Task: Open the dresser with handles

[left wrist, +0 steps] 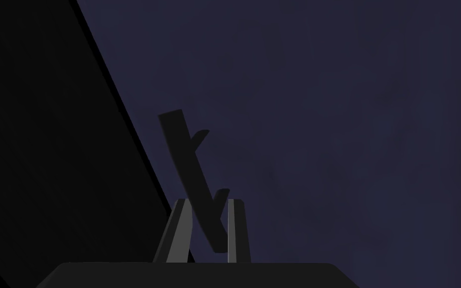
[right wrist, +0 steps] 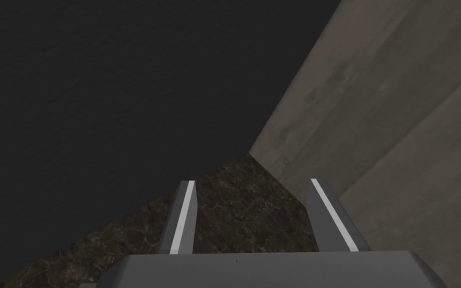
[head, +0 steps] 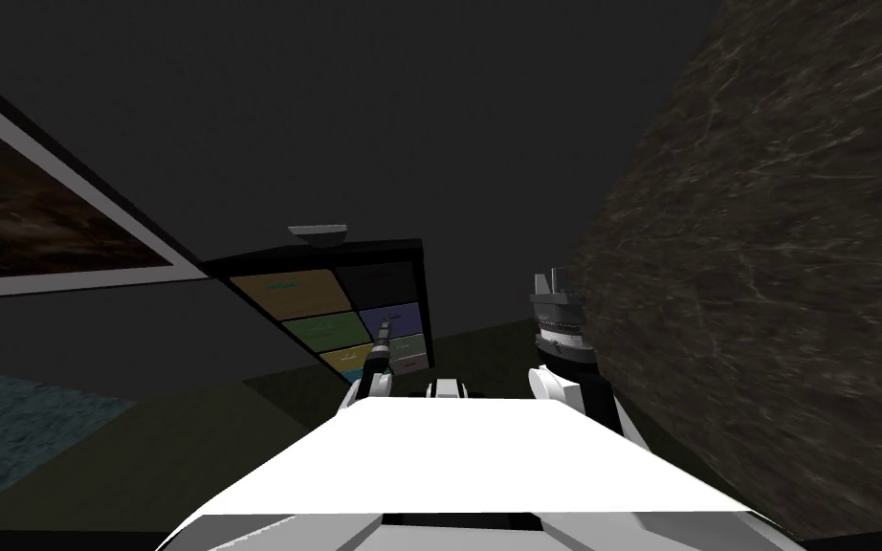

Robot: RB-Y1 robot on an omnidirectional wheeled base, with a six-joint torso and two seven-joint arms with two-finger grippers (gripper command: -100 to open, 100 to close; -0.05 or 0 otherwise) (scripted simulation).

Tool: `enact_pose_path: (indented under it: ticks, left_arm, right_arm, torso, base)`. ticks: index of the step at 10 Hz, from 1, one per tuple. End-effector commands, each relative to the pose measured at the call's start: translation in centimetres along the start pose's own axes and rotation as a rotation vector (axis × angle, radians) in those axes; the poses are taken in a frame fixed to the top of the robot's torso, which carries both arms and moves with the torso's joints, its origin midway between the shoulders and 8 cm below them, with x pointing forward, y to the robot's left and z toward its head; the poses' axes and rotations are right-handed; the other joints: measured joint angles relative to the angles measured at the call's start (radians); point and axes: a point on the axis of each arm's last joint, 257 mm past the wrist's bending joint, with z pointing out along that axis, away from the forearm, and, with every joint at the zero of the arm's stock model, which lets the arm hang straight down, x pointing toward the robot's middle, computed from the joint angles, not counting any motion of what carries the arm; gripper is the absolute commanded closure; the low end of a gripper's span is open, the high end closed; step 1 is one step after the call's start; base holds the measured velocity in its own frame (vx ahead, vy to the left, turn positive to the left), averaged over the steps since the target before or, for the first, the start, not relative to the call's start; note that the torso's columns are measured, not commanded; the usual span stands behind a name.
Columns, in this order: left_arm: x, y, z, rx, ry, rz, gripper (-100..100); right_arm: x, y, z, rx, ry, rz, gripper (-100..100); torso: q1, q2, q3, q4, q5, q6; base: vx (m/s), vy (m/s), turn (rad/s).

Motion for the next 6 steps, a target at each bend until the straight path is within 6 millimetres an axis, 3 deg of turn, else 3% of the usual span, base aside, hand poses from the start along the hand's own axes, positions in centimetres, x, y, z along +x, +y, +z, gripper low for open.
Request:
enact_pose_path:
  ticks: [1,2,3,6]
  left_arm:
    - [2.1,-0.7,-1.9,0.017,0.053,-0.018,100]
    - [2.9,-1.1,-2.6,0.022,0.073,-0.027,100]
    - [2.3,-0.9,-2.2,0.021,0.057,-0.021,100]
    - [2.7,-2.0,-1.8,0.026,0.073,-0.025,100]
  right_arm:
    - [0.0,0.0,0.0,0.0,0.0,0.0,0]
    - [0.0,0.0,0.0,0.0,0.0,0.0,0]
    - [0.0,0.0,0.0,0.0,0.0,0.0,0]
    - [0.0,0.0,0.0,0.0,0.0,0.0,0]
  torso:
    - [0.0,-0.001,0.0,-0.001,0.001,0.001]
    - [-0.001,-0.002,-0.001,-0.002,0.001,0.002]
    - [-0.002,-0.004,-0.002,-0.002,0.001,0.003]
    - [-0.006,0.006,0.004,0.0,0.001,0.005]
  base:
    - [0.096,-0.013,0.201]
    - [0.098,-0.014,0.219]
    - [0.041,-0.007,0.049]
    - [-0.154,-0.021,-0.004]
